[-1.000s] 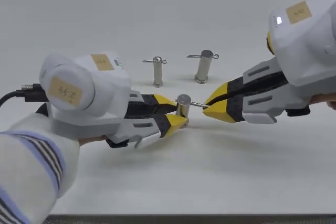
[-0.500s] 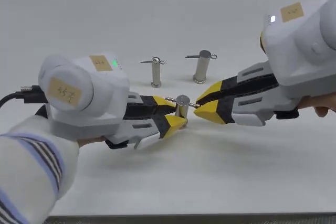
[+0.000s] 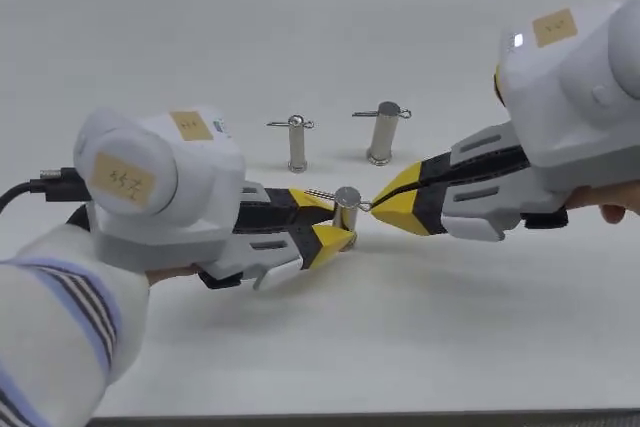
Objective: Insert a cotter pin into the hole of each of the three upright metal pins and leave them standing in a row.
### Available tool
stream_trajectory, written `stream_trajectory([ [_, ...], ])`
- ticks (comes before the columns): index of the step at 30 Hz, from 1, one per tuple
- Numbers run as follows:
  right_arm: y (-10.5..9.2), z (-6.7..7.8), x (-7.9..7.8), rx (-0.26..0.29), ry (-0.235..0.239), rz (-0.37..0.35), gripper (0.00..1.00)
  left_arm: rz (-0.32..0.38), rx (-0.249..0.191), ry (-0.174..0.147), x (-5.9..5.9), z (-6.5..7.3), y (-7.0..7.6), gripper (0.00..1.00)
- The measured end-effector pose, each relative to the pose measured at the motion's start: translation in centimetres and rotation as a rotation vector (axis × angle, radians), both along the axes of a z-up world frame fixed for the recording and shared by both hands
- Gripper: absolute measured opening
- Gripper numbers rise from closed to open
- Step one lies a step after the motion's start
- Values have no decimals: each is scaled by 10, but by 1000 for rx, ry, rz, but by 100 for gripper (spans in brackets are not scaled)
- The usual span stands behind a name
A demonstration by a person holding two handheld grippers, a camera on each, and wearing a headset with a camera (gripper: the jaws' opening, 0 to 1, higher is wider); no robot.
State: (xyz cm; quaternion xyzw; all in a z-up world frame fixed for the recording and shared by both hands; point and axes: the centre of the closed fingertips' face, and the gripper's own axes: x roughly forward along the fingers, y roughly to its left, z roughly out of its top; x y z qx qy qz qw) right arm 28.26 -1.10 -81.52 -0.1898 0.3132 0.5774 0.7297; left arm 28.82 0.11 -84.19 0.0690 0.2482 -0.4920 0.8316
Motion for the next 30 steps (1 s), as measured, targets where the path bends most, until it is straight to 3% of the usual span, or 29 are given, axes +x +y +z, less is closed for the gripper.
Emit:
stream_trajectory([
  [6, -1, 2, 0, 10, 1, -6, 3, 4, -3, 9, 0, 0, 1, 11],
  [10, -7, 2, 2, 1, -10, -27, 9, 11, -7, 16, 0, 0, 0, 11],
  [16, -7, 5, 1, 35, -7, -67, 14, 6, -1, 24, -1, 0, 2, 12],
  [23, 4, 5, -2, 74, -1, -96, 20, -25, 12, 18, -9, 3, 5, 36],
  [24, 5, 4, -2, 76, -2, -98, 21, -22, 20, 31, -12, 3, 8, 39],
  [25, 7, 4, -2, 86, -5, -103, 21, -7, 3, 68, -16, 3, 9, 43],
  [26, 8, 4, -1, 98, -6, -110, 21, -9, -18, 85, -19, 5, 8, 49],
  [30, 11, 3, 2, 115, -1, -143, 26, -24, -28, 90, -32, 11, 12, 64],
])
